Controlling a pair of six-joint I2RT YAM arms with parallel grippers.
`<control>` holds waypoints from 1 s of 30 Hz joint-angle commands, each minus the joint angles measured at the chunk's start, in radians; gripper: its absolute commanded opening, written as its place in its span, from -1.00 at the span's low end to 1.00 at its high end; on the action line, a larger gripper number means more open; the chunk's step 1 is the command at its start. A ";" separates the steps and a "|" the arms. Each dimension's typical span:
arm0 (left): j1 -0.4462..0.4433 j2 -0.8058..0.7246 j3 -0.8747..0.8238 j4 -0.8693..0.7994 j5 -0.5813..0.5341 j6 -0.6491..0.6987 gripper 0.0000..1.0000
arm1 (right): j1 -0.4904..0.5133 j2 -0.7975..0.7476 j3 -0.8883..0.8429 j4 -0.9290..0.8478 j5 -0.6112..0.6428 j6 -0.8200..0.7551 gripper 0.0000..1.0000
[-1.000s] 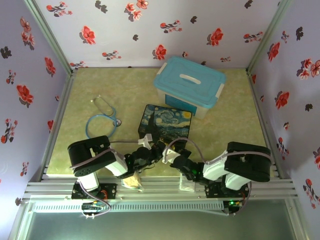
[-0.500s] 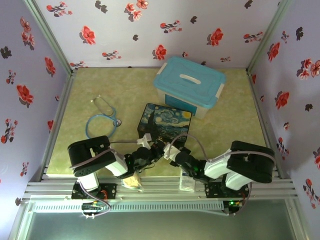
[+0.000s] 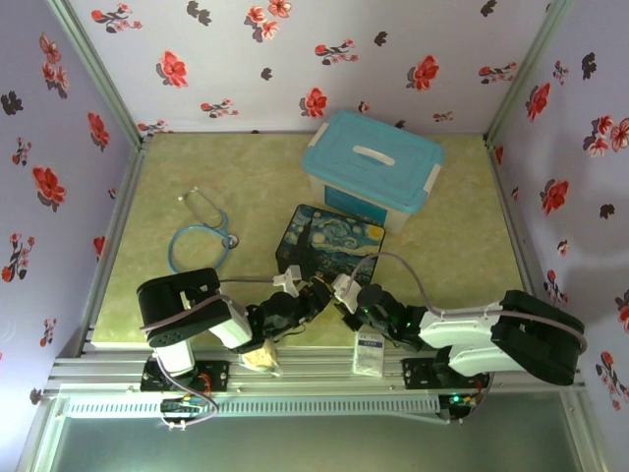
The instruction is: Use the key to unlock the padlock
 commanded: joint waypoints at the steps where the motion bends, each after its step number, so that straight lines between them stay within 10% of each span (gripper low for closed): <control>1: 0.000 0.015 0.007 0.037 -0.016 0.053 -0.57 | 0.009 -0.008 0.024 0.064 -0.132 0.064 -0.92; 18: 0.003 -0.101 0.096 -0.471 -0.035 0.167 -0.65 | 0.000 0.068 0.028 0.129 -0.146 0.127 -0.85; 24: 0.022 -0.124 0.093 -0.561 -0.030 0.187 -0.78 | -0.014 0.061 0.018 0.128 -0.114 0.142 -0.17; 30: 0.040 -0.157 0.088 -0.639 -0.029 0.214 -0.78 | -0.047 0.004 -0.012 0.132 -0.078 0.194 -0.03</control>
